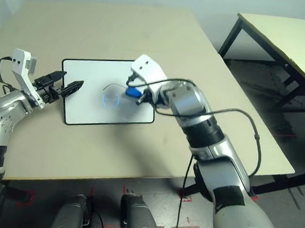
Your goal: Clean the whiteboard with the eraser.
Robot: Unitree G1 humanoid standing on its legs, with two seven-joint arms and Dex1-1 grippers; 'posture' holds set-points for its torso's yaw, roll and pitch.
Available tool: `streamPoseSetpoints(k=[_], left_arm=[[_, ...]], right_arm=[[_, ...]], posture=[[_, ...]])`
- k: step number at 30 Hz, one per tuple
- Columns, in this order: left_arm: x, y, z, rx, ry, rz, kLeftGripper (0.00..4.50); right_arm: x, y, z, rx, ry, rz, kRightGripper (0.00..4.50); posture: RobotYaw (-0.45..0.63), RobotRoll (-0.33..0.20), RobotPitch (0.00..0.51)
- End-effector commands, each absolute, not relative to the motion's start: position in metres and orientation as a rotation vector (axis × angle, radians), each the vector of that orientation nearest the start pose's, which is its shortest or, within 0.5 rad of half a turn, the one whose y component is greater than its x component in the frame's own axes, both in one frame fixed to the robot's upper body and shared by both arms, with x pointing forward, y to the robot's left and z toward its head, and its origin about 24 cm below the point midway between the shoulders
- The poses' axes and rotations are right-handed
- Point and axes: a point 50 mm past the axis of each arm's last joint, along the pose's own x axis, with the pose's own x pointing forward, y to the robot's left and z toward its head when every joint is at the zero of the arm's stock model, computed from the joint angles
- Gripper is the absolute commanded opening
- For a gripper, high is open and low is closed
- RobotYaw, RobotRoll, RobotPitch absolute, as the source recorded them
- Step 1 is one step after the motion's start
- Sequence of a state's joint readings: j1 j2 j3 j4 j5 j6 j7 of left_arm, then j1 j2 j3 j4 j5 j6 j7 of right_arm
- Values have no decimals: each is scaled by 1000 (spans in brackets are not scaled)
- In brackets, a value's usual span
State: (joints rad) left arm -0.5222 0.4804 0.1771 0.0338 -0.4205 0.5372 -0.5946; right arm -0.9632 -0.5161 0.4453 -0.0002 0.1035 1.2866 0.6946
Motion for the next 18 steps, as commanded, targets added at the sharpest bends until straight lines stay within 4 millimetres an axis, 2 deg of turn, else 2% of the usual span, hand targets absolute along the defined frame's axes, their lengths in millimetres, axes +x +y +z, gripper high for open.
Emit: streamPoseSetpoints(k=[1, 4, 8, 12, 18], left_arm=[[321, 209, 170, -6, -4, -555, 4500], [320, 207, 168, -9, -2, -557, 4500], [320, 207, 167, -12, -4, -555, 4500], [318, 207, 166, -14, -6, -551, 4500], [315, 212, 166, -13, -7, -535, 4500]], right_arm=[[341, -118, 197, -603, 632, 626, 382], [355, -119, 231, -673, 510, 572, 367], [362, -114, 250, -740, 434, 569, 367], [357, -109, 237, -784, 484, 623, 367], [331, -112, 206, -836, 618, 719, 366]], posture=[[-84, 0, 166], [-85, 0, 157], [-81, 0, 152], [-72, 0, 152], [-61, 0, 155]])
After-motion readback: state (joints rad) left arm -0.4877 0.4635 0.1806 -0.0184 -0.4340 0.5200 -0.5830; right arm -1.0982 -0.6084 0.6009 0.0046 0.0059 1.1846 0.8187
